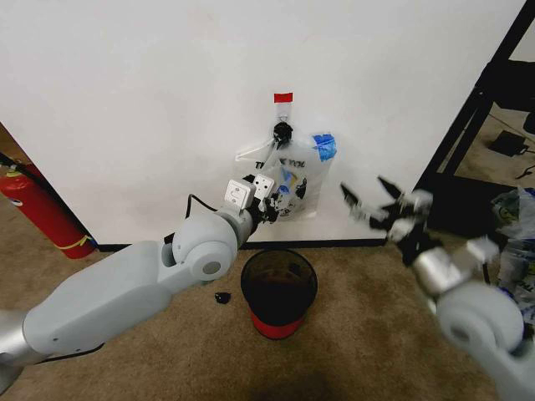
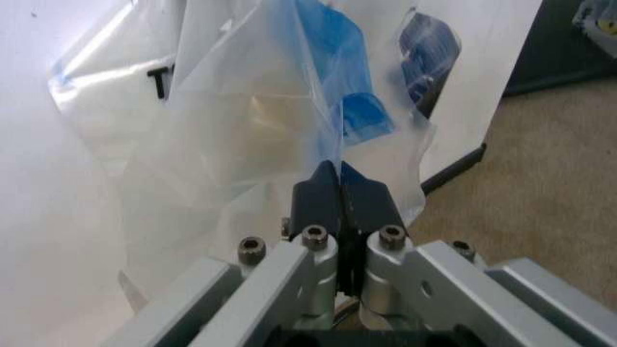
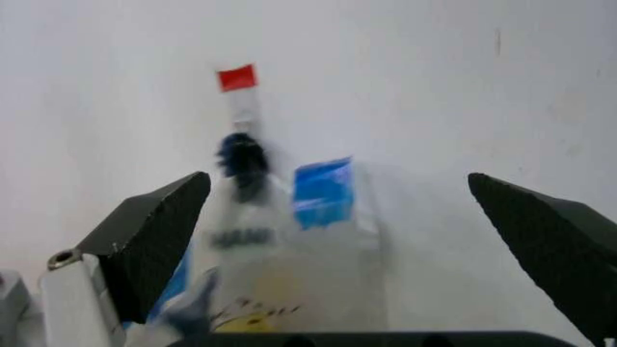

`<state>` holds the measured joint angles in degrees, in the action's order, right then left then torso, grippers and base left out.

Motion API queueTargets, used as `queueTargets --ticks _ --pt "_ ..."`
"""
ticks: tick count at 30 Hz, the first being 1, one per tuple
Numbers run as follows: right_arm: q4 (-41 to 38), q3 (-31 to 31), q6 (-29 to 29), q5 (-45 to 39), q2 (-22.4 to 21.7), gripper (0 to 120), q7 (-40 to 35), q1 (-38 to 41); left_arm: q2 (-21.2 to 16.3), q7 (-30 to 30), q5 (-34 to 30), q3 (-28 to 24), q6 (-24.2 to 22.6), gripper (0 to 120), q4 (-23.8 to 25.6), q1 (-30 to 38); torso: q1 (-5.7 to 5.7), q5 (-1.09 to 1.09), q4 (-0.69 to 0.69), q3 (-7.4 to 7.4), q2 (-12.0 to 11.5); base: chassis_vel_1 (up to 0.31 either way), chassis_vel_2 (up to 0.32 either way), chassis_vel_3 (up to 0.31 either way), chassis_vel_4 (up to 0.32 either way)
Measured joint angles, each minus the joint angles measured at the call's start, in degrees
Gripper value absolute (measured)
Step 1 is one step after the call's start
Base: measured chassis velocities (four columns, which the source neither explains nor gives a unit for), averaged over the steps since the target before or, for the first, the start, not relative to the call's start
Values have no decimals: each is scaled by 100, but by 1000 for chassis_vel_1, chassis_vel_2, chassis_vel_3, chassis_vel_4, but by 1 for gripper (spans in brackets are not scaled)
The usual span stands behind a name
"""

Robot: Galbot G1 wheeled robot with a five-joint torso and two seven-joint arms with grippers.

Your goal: Pick up the garbage bag from the wall and place it over the trash bin.

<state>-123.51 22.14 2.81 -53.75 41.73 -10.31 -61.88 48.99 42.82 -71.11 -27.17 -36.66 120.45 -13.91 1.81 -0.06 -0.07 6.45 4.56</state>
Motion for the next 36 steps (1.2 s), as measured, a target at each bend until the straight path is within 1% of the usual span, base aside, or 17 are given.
queueTargets --ticks 1,2,3,4,5,8,10,12,14,19,22,23,25,26,28,30,36 --pt "278 -283 78 -107 -20 100 -43 460 -8 0 0 -8 -3 0 0 -4 1 1 0 1 0 0 0 0 0" --pt "393 -429 120 -152 -24 100 -62 662 -11 0 0 -10 -4 0 1 -5 0 2 -1 0 0 0 0 0 0" --pt "675 -820 203 -208 -11 100 -112 1177 -16 -1 0 -14 -6 0 3 -9 0 1 -2 1 0 0 0 0 0" --pt "675 -820 203 -208 -11 100 -112 1177 -16 -1 0 -14 -6 0 3 -9 0 1 -2 1 0 0 0 0 0" --pt "919 -1186 278 -234 42 100 -159 1668 -17 -2 0 -16 -8 0 3 -12 1 0 0 1 0 0 0 0 0" --pt "1250 -1717 426 -266 229 100 -218 2259 -10 -9 0 -16 -9 0 4 -13 1 -2 0 0 0 0 0 0 0" --pt "1487 -1984 477 -261 433 100 -294 2534 -9 -19 0 -16 -9 0 3 -16 0 1 -2 0 0 0 0 0 0" --pt "1551 -2038 499 -261 500 100 -327 2598 -10 -22 0 -16 -9 0 3 -18 1 1 -2 0 0 0 0 0 0" --pt "1744 -2198 606 -254 697 100 -470 2787 -20 -30 -6 -19 -14 0 10 -19 1 0 0 0 0 0 0 0 0" --pt "1956 -2360 692 -230 793 98 -578 2934 -8 -34 -17 -27 -18 0 21 1 0 0 -2 0 0 0 0 0 0" --pt "2022 -2423 770 -236 817 86 -612 2967 15 -36 -28 -46 -19 0 19 24 0 0 -3 0 0 0 0 0 0" --pt "2022 -2423 770 -236 817 86 -612 2967 15 -36 -28 -46 -19 0 19 24 0 0 -3 0 0 0 0 0 0" --pt "2029 -2455 797 -233 825 79 -600 2967 25 -36 -29 -56 -20 0 5 27 -1 0 -2 -1 0 0 0 0 0" --pt "2047 -2477 809 -230 842 72 -596 2967 37 -36 -28 -57 -20 0 -9 27 -1 0 -2 -1 0 0 0 0 0" --pt "2126 -2502 811 -219 896 64 -593 2980 46 -37 -28 -57 -19 0 -34 22 0 2 -2 -1 0 0 0 0 0" --pt "2150 -2506 811 -215 914 62 -593 2986 46 -38 -27 -58 -19 0 -38 19 0 1 -2 -1 0 0 0 0 0" --pt "2352 -2554 796 -213 1055 36 -604 3113 -1 -61 -27 -58 -13 0 -30 -4 0 0 -1 0 0 0 0 0 0"
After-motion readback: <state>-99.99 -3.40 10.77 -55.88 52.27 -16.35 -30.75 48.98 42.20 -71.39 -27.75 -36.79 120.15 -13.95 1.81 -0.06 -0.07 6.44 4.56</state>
